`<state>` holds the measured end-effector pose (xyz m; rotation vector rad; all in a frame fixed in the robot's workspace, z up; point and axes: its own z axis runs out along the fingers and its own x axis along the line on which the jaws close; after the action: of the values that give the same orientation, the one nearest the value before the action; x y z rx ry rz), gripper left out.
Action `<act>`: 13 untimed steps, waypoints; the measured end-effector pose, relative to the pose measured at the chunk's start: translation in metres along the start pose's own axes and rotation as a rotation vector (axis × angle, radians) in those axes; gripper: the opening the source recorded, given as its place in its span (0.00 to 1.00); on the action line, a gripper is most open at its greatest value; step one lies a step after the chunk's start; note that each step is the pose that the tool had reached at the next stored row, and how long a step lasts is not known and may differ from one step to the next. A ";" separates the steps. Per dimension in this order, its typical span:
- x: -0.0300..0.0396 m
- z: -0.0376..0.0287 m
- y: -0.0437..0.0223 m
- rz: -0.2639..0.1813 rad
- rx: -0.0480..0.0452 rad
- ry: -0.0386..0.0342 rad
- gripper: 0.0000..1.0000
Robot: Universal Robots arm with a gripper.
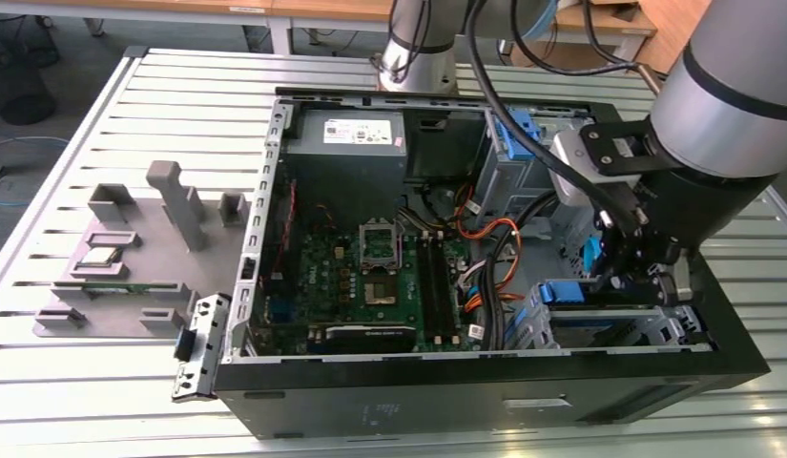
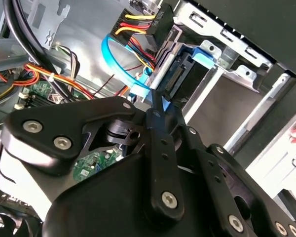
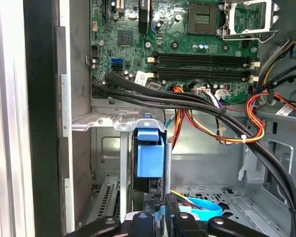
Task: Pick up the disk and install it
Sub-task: 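Insert the first disk wire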
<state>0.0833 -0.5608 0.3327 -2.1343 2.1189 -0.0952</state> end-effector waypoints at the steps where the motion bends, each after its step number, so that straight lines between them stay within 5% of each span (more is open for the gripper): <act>1: -0.0001 -0.0022 -0.0003 0.000 -0.0001 0.0002 0.23; 13: -0.0011 -0.0230 -0.0032 0.000 0.0000 0.0000 0.23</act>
<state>0.0833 -0.5608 0.3559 -2.1343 2.1189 -0.0952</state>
